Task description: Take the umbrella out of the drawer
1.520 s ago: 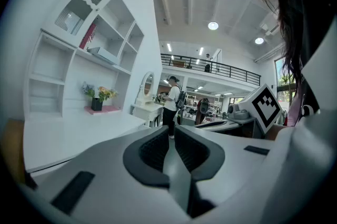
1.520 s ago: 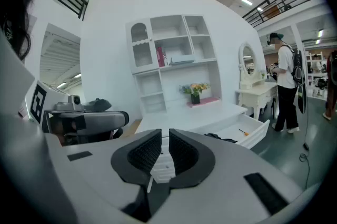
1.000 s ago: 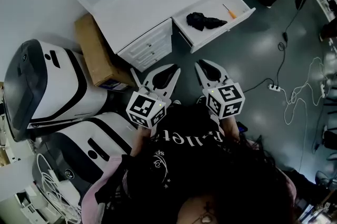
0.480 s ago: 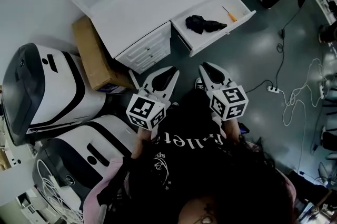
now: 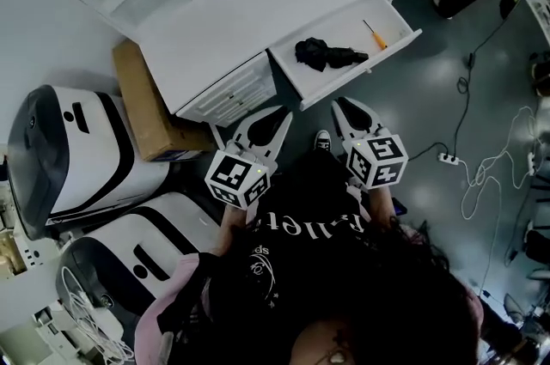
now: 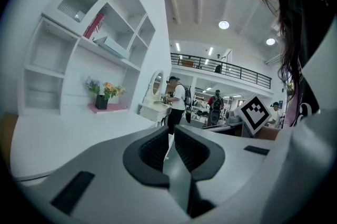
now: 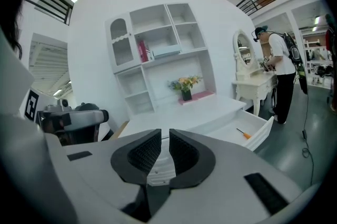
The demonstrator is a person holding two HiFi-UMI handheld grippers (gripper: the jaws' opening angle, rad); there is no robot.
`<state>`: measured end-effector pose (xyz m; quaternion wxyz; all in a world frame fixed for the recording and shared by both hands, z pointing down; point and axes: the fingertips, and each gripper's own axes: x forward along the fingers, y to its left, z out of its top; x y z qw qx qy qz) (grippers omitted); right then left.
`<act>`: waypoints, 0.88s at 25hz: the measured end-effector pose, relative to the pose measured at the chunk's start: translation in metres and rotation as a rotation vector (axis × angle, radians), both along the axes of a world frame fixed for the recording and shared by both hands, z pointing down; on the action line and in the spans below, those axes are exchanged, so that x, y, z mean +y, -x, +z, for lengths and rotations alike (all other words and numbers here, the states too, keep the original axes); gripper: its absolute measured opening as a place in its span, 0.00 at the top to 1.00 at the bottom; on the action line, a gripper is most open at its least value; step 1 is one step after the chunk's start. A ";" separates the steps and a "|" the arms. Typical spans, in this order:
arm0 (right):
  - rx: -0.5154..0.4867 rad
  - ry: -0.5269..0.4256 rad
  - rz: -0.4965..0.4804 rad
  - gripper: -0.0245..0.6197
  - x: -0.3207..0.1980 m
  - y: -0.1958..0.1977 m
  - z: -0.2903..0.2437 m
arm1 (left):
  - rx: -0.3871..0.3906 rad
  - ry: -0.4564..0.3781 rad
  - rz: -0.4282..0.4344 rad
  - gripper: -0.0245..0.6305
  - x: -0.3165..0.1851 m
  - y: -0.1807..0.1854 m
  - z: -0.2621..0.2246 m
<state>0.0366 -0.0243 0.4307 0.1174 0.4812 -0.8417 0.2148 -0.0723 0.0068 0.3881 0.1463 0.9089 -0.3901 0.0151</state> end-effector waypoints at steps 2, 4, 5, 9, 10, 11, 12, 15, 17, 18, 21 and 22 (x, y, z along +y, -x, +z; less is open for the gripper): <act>0.000 0.004 -0.007 0.85 -0.025 -0.019 0.002 | -0.012 -0.010 -0.012 0.90 -0.022 -0.015 -0.004; -0.007 0.008 -0.010 0.85 -0.048 -0.037 0.005 | -0.028 -0.020 -0.023 0.90 -0.043 -0.030 -0.007; -0.012 0.011 -0.010 0.85 -0.059 -0.046 0.007 | -0.037 -0.020 -0.028 0.90 -0.052 -0.036 -0.008; -0.033 0.029 -0.016 0.85 -0.093 -0.072 0.018 | -0.073 0.006 -0.051 0.90 -0.084 -0.056 -0.001; -0.032 0.037 -0.020 0.85 -0.101 -0.078 0.022 | -0.082 0.014 -0.057 0.90 -0.091 -0.060 0.001; -0.029 0.045 -0.025 0.85 -0.109 -0.083 0.027 | -0.090 0.021 -0.061 0.90 -0.097 -0.063 0.004; -0.021 0.052 -0.033 0.85 -0.117 -0.088 0.032 | -0.095 0.027 -0.066 0.90 -0.103 -0.067 0.006; 0.013 0.066 -0.071 0.85 -0.138 -0.098 0.047 | -0.109 0.044 -0.078 0.90 -0.120 -0.077 0.012; 0.038 0.067 -0.109 0.85 -0.152 -0.103 0.057 | -0.119 0.054 -0.093 0.90 -0.131 -0.081 0.016; 0.047 0.066 -0.129 0.85 -0.158 -0.104 0.061 | -0.122 0.060 -0.103 0.90 -0.136 -0.082 0.017; 0.066 0.062 -0.190 0.85 -0.178 -0.107 0.075 | -0.123 0.077 -0.141 0.90 -0.147 -0.081 0.022; 0.076 0.063 -0.210 0.85 -0.185 -0.106 0.080 | -0.125 0.082 -0.153 0.90 -0.150 -0.079 0.024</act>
